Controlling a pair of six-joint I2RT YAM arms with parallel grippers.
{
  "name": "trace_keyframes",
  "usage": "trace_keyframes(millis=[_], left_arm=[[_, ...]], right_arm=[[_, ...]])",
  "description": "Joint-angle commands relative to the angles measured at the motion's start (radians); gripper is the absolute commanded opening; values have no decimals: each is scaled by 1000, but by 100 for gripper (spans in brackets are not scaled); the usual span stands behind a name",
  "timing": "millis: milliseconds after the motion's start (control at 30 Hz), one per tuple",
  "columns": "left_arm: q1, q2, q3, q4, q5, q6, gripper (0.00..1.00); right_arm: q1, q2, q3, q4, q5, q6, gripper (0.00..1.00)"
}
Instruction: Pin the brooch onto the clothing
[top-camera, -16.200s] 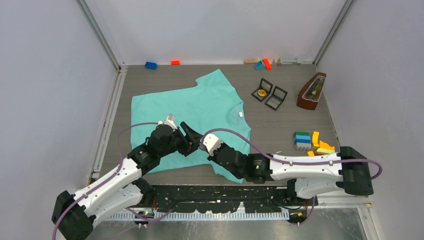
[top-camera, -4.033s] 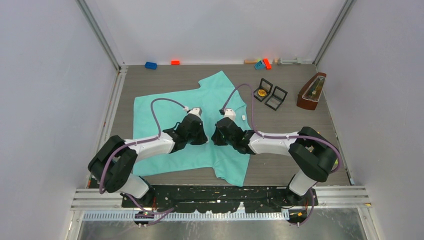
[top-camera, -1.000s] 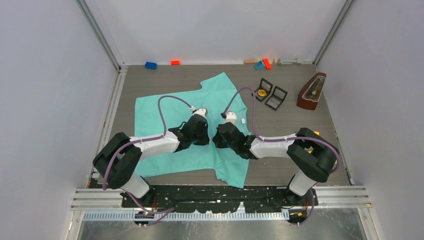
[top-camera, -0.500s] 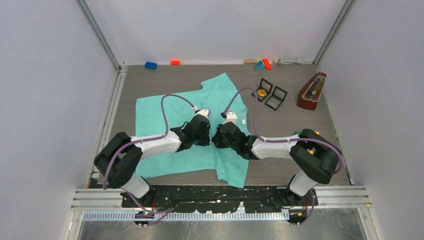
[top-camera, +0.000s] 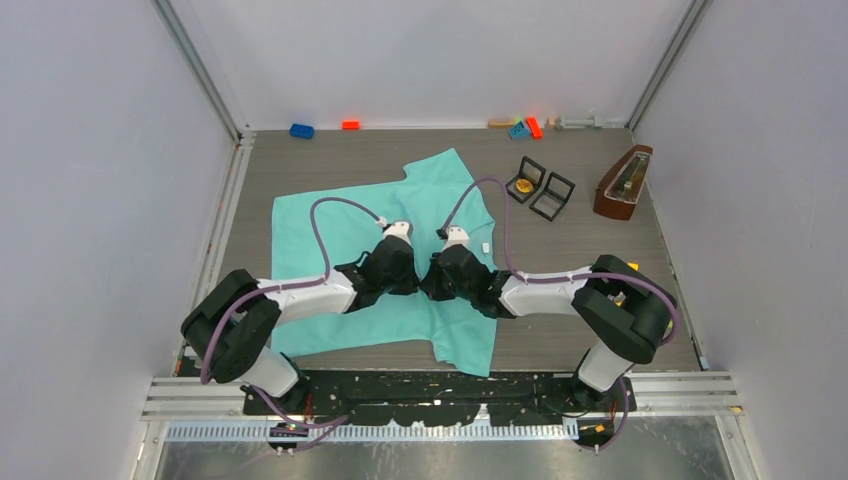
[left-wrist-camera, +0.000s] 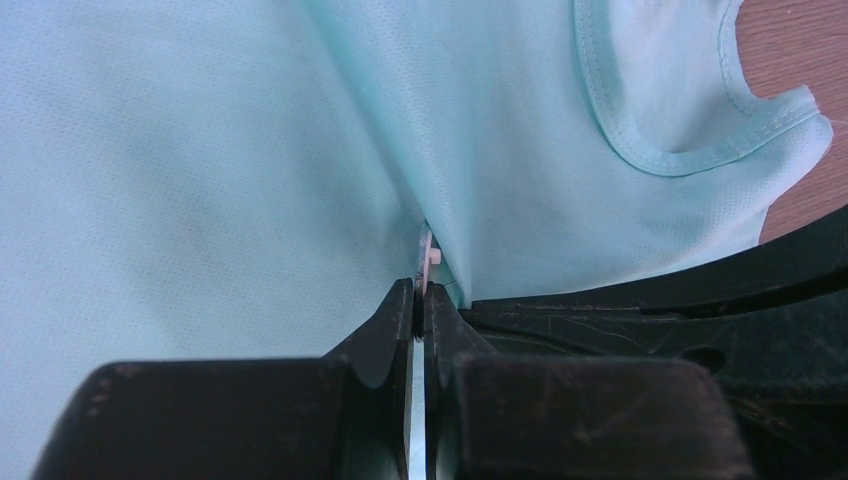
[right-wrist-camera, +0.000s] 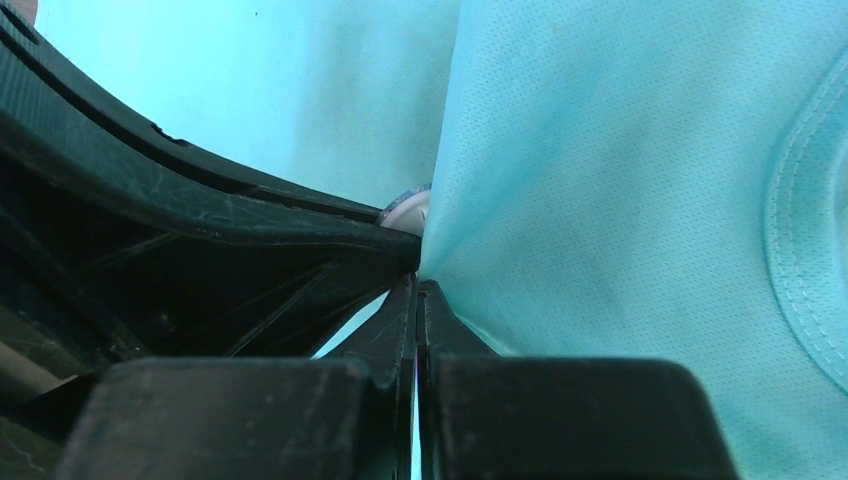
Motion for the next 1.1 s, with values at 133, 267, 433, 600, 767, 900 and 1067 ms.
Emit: trace_keyframes(millis=[133,267,433,600,767,900,1067], left_arm=[[-3,-39,-53,175,15,-48,0],[0,-79,-98,244,11,-71,0],[2,-124,-124,275,12,-63,0],[24,-148,-147,286,39,-54,0],[47,-149,-165,302,95,-43,0],[50,-172,-184,324,130,-21,0],[52,-199,-188,323,184,3,0]], right_arm=[[2,-32,19,34,-86,-18,1],[2,-55,4,15,-94,-7,1],[2,-67,11,-4,-154,-1,1],[2,-140,6,-44,-149,4,15],[2,-295,-23,-137,-63,-13,40],[-1,-451,-57,-237,17,-50,55],[-4,-525,-97,-264,40,-119,59]])
